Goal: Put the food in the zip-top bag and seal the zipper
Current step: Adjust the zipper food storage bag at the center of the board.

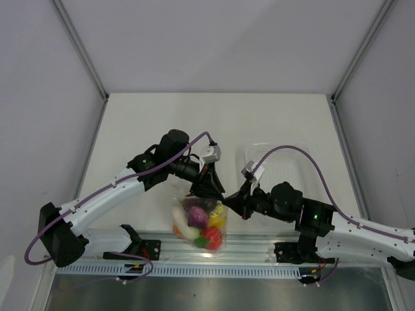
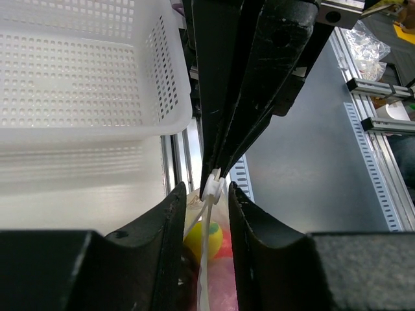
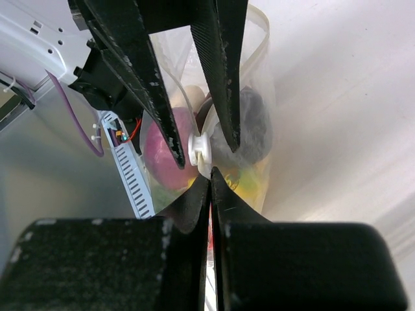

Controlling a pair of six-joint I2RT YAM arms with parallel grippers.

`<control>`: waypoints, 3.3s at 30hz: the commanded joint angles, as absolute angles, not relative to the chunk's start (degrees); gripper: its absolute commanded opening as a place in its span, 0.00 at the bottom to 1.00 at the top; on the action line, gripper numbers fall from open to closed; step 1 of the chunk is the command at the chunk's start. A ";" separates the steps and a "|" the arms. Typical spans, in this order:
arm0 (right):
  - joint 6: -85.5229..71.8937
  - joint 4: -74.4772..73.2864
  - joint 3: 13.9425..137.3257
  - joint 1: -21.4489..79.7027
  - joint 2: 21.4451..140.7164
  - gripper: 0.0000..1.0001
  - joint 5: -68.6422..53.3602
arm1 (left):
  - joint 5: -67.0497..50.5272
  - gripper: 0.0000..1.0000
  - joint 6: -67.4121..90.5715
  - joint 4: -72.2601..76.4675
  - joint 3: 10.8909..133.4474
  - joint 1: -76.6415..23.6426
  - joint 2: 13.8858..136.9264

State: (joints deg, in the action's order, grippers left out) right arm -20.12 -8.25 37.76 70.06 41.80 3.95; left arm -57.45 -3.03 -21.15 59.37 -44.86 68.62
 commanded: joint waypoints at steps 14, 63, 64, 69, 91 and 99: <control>-23.73 -3.44 38.33 72.59 38.86 0.00 13.70 | -54.50 0.01 -4.83 -23.63 61.08 -45.17 67.85; -15.38 2.28 39.03 63.19 52.47 0.00 -16.52 | -57.57 0.01 -6.59 -25.66 61.79 -44.91 65.65; -15.64 2.46 38.85 63.19 52.30 0.00 -16.35 | -57.57 0.01 -6.68 -25.66 61.79 -45.00 65.65; -16.61 2.55 37.44 63.19 49.84 0.00 -11.35 | -57.57 0.01 -6.68 -25.75 61.79 -45.00 65.92; -19.44 0.54 33.21 63.02 39.54 0.02 -3.68 | -50.62 0.00 -8.26 -29.18 63.02 -43.59 66.09; -13.10 -0.71 33.05 63.02 41.31 0.48 -7.65 | -54.22 0.01 -7.38 -27.69 62.49 -43.24 65.30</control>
